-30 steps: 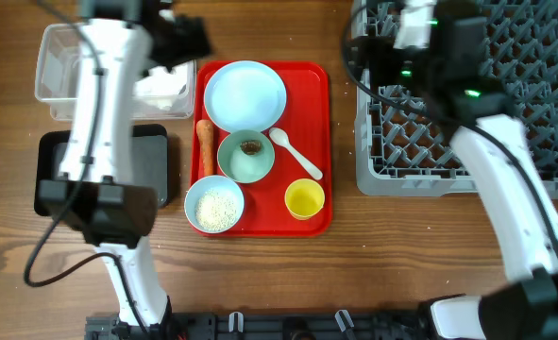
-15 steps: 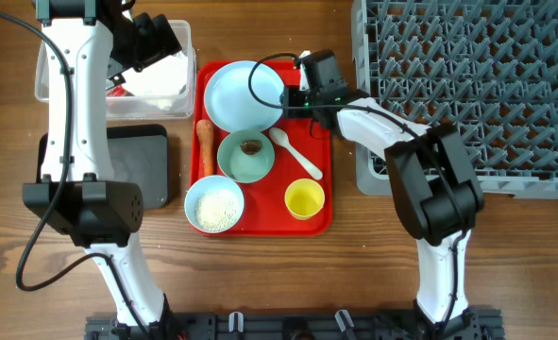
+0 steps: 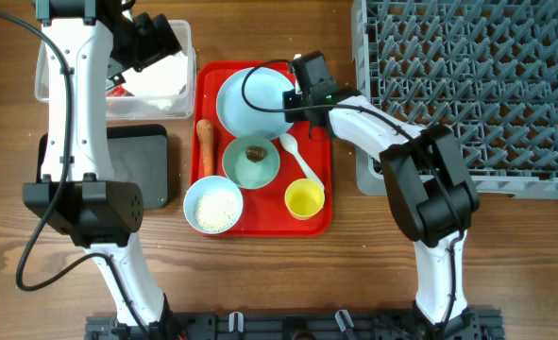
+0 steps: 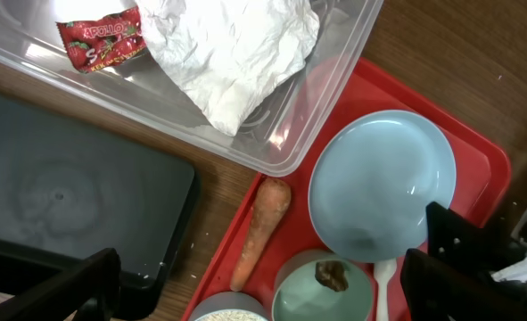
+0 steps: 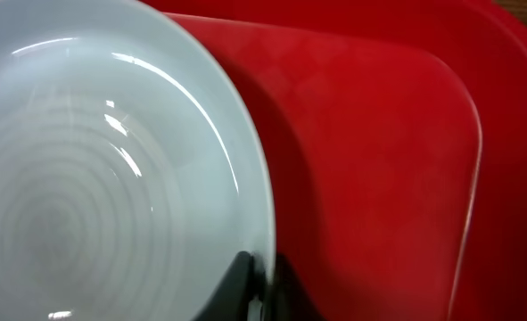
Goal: Sort waste into correct bins and load items into the dishwasher rack
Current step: 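Grasp the light-blue plate rim with the right gripper and lift, then place the light-blue plate upright into the dish rack slots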
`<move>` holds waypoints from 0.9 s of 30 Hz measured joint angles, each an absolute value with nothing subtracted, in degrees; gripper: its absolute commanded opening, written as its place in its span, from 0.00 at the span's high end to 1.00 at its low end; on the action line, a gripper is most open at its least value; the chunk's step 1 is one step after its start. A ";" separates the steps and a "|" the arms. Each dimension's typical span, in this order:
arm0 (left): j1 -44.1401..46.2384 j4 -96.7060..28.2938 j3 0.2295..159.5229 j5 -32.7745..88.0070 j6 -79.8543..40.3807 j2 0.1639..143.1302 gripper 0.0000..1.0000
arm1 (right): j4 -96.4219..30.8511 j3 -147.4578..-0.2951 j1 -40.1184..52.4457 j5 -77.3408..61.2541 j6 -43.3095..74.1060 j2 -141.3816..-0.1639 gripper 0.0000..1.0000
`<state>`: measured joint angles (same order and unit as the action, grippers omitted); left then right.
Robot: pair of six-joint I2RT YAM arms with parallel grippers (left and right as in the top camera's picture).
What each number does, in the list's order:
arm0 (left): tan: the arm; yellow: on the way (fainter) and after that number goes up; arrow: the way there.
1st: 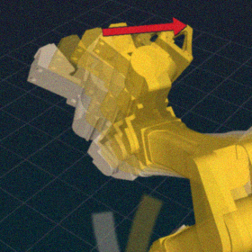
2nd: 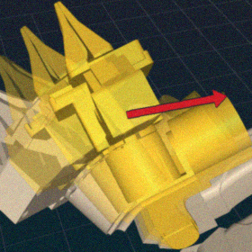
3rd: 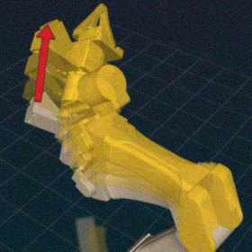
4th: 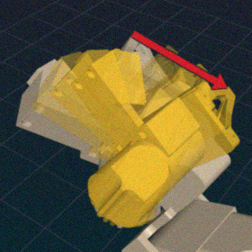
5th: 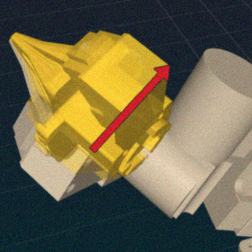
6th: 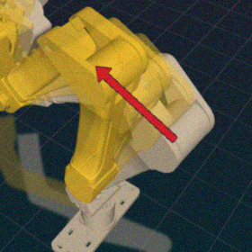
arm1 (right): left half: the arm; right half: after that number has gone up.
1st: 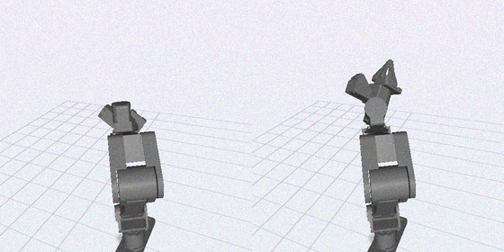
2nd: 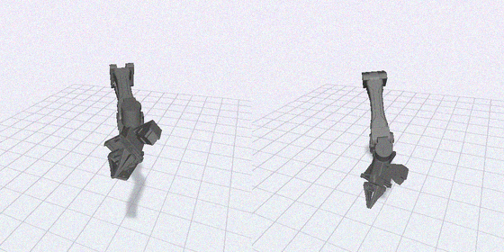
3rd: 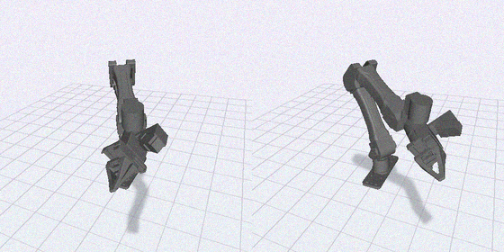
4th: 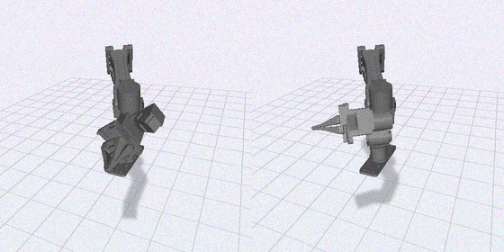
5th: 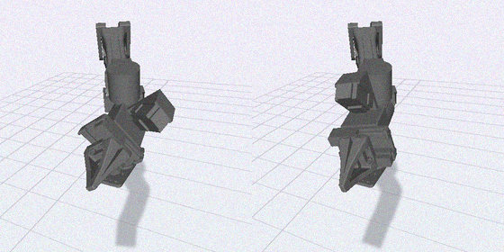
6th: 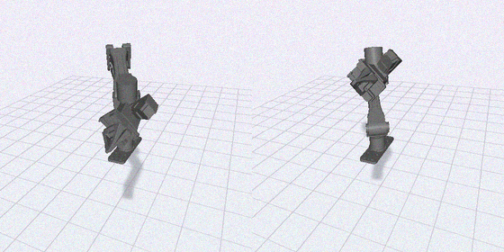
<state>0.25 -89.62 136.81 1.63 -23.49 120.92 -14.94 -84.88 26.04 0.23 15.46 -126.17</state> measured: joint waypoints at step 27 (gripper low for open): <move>0.25 -89.62 136.81 1.61 -23.49 120.92 0.00 | -22.48 -87.09 6.09 43.31 -4.23 -90.00 0.96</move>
<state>0.25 -89.62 136.81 1.61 -23.49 120.92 -22.48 -87.09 6.09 43.31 -4.23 -90.00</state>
